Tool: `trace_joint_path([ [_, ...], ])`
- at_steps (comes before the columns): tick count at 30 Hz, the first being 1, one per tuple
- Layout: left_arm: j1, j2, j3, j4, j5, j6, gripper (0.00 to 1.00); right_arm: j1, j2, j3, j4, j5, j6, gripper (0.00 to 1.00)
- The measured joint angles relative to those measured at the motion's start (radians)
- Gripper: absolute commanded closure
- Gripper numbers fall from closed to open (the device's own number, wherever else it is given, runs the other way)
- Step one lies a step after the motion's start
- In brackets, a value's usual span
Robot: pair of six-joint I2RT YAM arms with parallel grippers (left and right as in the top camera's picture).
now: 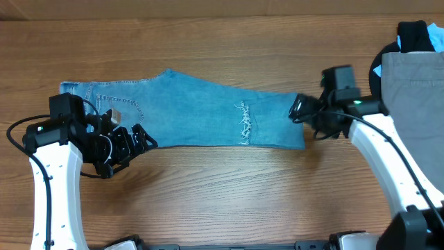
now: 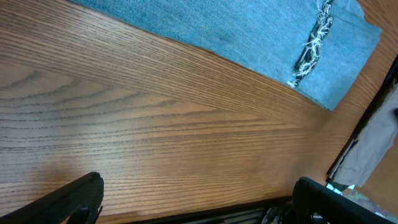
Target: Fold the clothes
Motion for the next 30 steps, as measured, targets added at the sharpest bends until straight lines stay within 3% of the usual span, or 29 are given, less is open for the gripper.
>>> trace_joint_path([
  [5,0.0,0.0,0.0,0.0,0.0,0.0,0.0,-0.055,0.03,-0.003,0.062,0.023,-0.047,0.0],
  [14,0.0,0.0,0.0,0.0,0.0,0.0,0.0,-0.079,0.301,-0.034,0.163,-0.098,-0.211,0.04],
  [17,0.0,0.0,0.0,-0.001,0.0,0.0,0.0,-0.078,0.344,-0.031,0.193,-0.175,-0.259,0.18],
  [18,0.0,0.0,0.0,0.0,0.0,0.0,0.0,-0.079,0.35,-0.031,0.196,-0.193,-0.267,0.32],
  [20,0.0,0.0,0.0,0.0,0.0,0.0,0.0,-0.079,0.363,-0.03,0.198,-0.223,-0.274,0.46],
  [22,0.0,0.0,0.0,0.005,-0.001,0.0,0.0,-0.079,0.377,-0.026,0.198,-0.24,-0.281,0.85],
  [23,0.0,0.0,0.0,0.009,0.0,0.0,0.0,-0.082,0.38,-0.025,0.198,-0.241,-0.279,0.96],
  [30,0.0,0.0,0.0,0.009,0.0,0.0,0.0,-0.095,0.394,-0.025,0.192,-0.247,-0.225,0.96],
])
